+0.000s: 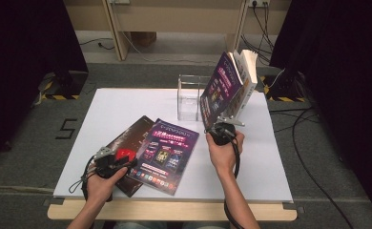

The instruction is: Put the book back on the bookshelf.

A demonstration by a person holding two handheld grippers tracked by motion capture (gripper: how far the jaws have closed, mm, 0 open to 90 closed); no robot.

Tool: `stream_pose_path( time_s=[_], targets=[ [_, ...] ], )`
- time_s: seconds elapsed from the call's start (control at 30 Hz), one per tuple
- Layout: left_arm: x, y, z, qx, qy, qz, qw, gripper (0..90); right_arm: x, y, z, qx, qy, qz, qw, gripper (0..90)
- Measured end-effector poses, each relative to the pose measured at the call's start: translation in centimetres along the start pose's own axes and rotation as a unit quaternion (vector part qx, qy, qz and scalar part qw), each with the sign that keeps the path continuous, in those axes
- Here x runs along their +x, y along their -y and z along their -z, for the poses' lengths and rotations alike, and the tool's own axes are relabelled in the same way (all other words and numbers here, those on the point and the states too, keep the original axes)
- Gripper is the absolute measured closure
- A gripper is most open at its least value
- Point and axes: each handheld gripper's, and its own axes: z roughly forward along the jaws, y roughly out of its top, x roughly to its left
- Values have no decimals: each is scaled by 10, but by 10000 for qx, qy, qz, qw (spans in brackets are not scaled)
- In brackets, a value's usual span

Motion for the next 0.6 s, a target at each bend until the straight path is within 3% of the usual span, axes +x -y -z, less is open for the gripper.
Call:
stream_pose_path(
  time_s=[0.33, 0.6],
  targets=[
    [1, 0, 0, 20, -1, 12, 10000, 509, 9, 3, -10, 153, -131, 29, 9998, 619],
    [2, 1, 0, 87, -12, 42, 10000, 510, 13, 3, -25, 487, -364, -56, 9981, 606]
  ],
)
